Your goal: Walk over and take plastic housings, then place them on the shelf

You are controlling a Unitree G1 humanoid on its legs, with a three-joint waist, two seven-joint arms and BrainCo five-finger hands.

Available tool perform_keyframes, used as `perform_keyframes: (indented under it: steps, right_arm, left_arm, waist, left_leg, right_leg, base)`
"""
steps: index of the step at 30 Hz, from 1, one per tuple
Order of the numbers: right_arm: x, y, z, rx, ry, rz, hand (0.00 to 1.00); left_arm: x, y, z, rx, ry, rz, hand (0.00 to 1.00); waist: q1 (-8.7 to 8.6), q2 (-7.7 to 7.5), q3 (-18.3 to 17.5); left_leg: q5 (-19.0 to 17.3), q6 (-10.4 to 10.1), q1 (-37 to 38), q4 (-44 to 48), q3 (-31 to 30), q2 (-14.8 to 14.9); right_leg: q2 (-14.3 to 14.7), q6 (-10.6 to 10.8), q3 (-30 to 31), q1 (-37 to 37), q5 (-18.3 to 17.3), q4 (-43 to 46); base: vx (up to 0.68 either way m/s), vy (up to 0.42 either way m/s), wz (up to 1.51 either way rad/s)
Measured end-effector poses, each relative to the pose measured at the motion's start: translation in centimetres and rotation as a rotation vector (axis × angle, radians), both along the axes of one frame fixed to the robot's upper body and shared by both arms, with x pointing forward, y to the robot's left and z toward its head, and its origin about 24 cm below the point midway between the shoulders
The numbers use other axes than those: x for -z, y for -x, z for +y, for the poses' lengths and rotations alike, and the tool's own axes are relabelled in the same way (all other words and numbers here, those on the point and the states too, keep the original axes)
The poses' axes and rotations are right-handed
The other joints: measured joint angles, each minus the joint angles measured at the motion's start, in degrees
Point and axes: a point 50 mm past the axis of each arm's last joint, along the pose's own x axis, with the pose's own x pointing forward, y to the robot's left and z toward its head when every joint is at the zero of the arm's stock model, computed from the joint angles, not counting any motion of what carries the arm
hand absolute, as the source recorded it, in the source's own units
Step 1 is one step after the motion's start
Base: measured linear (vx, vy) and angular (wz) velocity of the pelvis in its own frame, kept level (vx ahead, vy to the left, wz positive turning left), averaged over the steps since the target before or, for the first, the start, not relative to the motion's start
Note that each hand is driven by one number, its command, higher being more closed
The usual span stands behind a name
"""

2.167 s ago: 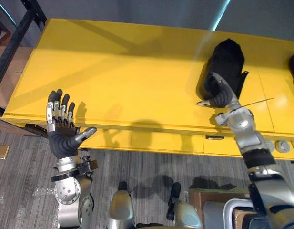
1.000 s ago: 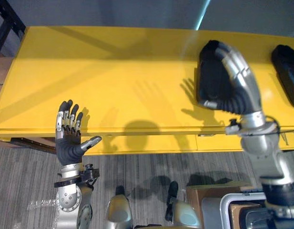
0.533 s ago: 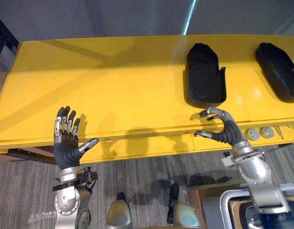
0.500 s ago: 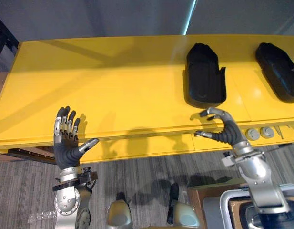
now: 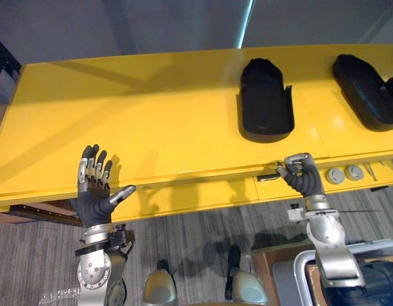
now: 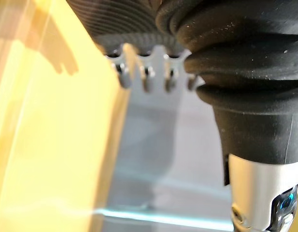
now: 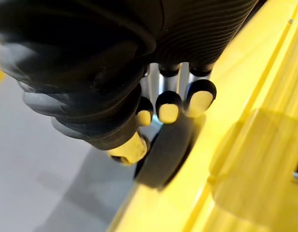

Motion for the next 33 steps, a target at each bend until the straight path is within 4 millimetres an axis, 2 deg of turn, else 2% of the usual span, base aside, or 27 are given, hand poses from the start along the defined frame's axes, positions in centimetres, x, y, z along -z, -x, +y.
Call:
perform_keyframes:
  steps: [3, 8, 13, 20, 21, 25, 33]
  right_arm:
    - [-1.0, -0.5, 0.0, 0.044, -0.027, -0.076, 1.00]
    - [-2.9, -1.5, 0.8, 0.022, -0.064, -0.165, 1.00]
    - [-3.4, -2.0, 1.2, -0.006, -0.067, -0.166, 1.00]
    - [-2.2, -3.3, 1.6, -0.026, -0.127, -0.095, 1.00]
    - [-1.8, -3.7, 1.6, -0.018, -0.133, -0.065, 1.00]
    - [-0.7, -4.2, 1.8, -0.003, -0.153, -0.011, 1.00]
    - [-0.4, -5.2, 1.9, 0.041, -0.219, 0.010, 1.00]
  left_arm:
    - [0.0, -0.1, -0.3, 0.011, 0.005, 0.002, 0.00]
    - [0.0, -0.2, -0.4, 0.018, 0.008, 0.000, 0.00]
    - [0.1, -0.5, -1.2, 0.054, 0.023, 0.014, 0.00]
    - [0.0, -0.7, -1.5, 0.057, 0.045, 0.002, 0.00]
    - [0.0, -0.7, -1.7, 0.058, 0.053, -0.001, 0.00]
    - [0.0, -0.8, -1.8, 0.065, 0.054, 0.000, 0.00]
    - [0.1, -0.8, -2.4, 0.088, 0.065, 0.005, 0.00]
  waist:
    - [-0.12, 0.39, -0.22]
    - [0.02, 0.53, -0.29]
    - [0.28, 0.67, -0.25]
    - [0.21, 1.31, 0.06]
    - [0.17, 1.80, 0.33]
    - [0.15, 2.11, 0.35]
    - [-0.03, 2.45, 0.54]
  left_leg:
    - [0.04, -0.02, 0.00, -0.02, -0.78, -0.06]
    - [0.07, -0.03, -0.06, -0.14, -0.97, -0.16]
    - [0.32, 0.17, -0.14, -0.25, -1.12, -0.51]
    - [1.01, 0.44, -0.12, -1.18, -2.10, -1.29]
    - [1.14, 0.49, -0.13, -1.24, -2.37, -1.54]
    - [1.31, 0.61, -0.10, -1.45, -2.42, -1.83]
    - [2.02, 0.82, 0.04, -2.25, -2.38, -2.30]
  right_leg:
    - [-0.02, -0.01, -0.62, 0.47, -0.01, -0.04]
    - [-0.12, -0.04, -1.09, 0.73, -0.04, -0.12]
    - [-0.44, -0.03, -1.31, 0.66, -0.04, -0.11]
    - [-1.07, -0.03, -1.85, 0.70, -0.06, -0.03]
    - [-1.31, -0.01, -2.15, 0.83, -0.08, 0.03]
    - [-1.61, 0.00, -2.30, 0.77, -0.08, 0.20]
    - [-2.08, -0.01, -2.46, 0.39, -0.17, 0.82]
  base:
    - [-0.01, 0.004, 0.09]
    - [-0.01, 0.002, 0.05]
    - [0.00, 0.002, 0.01]
    - [-0.01, 0.006, 0.05]
    - [-0.02, 0.012, 0.08]
    - [-0.01, 0.004, 0.02]
    - [0.00, 0.000, 0.00]
